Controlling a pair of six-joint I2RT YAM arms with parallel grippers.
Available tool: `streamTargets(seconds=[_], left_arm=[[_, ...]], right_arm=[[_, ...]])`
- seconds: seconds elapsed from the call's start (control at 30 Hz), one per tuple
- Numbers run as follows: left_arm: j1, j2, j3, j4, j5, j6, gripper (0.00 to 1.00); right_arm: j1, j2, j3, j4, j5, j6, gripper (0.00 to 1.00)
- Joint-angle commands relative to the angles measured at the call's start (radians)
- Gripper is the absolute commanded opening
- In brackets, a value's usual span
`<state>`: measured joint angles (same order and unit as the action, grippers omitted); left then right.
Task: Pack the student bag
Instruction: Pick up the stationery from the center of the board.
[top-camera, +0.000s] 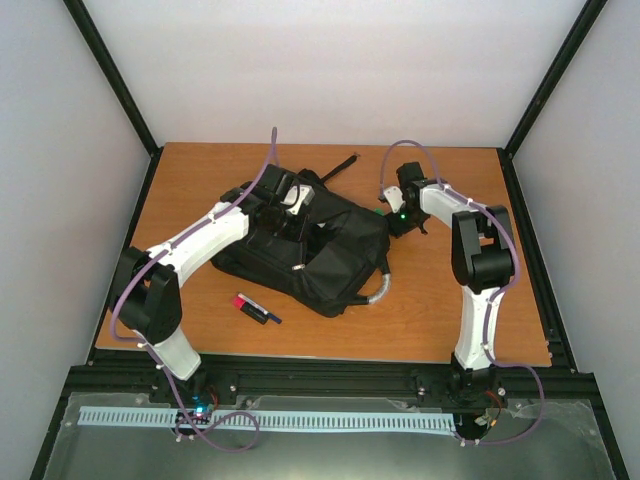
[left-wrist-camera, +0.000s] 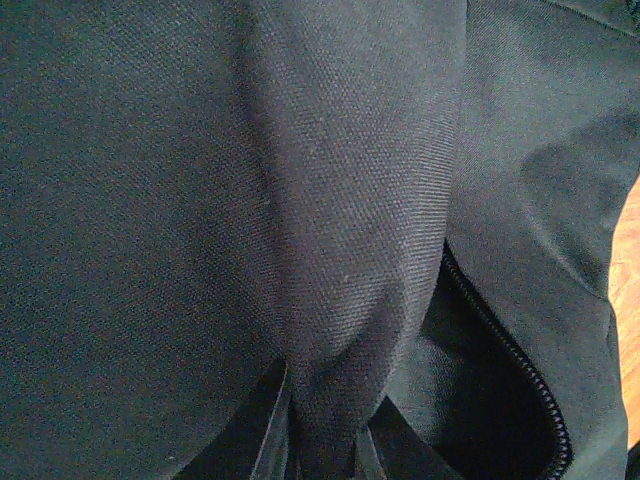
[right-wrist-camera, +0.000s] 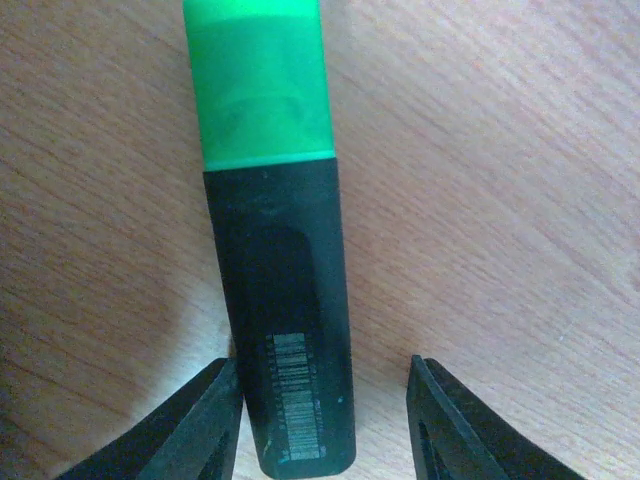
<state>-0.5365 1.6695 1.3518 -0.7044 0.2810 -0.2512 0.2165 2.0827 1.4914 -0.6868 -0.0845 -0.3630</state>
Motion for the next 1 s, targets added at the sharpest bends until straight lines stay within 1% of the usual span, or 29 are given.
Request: streamTargets(seconds=[0.0,0.1,0.2,0.37,0.63,0.77,0.97], left_arm=[[-0.005,0.005,0.043,0.002,0.055,-0.007,0.11],[-0.005,0.007,0.044,0.003,0.057,-0.008,0.11],[-0.005,0.011,0.046,0.002,0.057,-0.008,0.11],[-0.005,0.009,0.047,0.000,0.057,-0.009,0.11],[-0.005,0.016,0.045,-0.003,0.049,-0.009,0.11],[-0.005,0.016,0.046,-0.008,0.035,-0.012,0.11],[-0.006,0.016,0.043,-0.005,0.039,-0.018,0.11]], right_arm=[[-0.002,0.027,0.024,-0.017,0.020,-0.007,0.45],[-0.002,0.030,0.022,-0.020,0.016,-0.006,0.41],[-0.004,0.022,0.017,-0.025,0.015,-0.003,0.32],[-0.031,-0.030,-0.004,-0.040,-0.008,0.002,0.24],[-0.094,-0.237,-0.124,-0.055,-0.100,0.009,0.20],[-0.097,-0.374,-0.134,-0.122,-0.148,0.007,0.18],[-0.084,-0.564,-0.132,-0.226,-0.259,0.005,0.18]])
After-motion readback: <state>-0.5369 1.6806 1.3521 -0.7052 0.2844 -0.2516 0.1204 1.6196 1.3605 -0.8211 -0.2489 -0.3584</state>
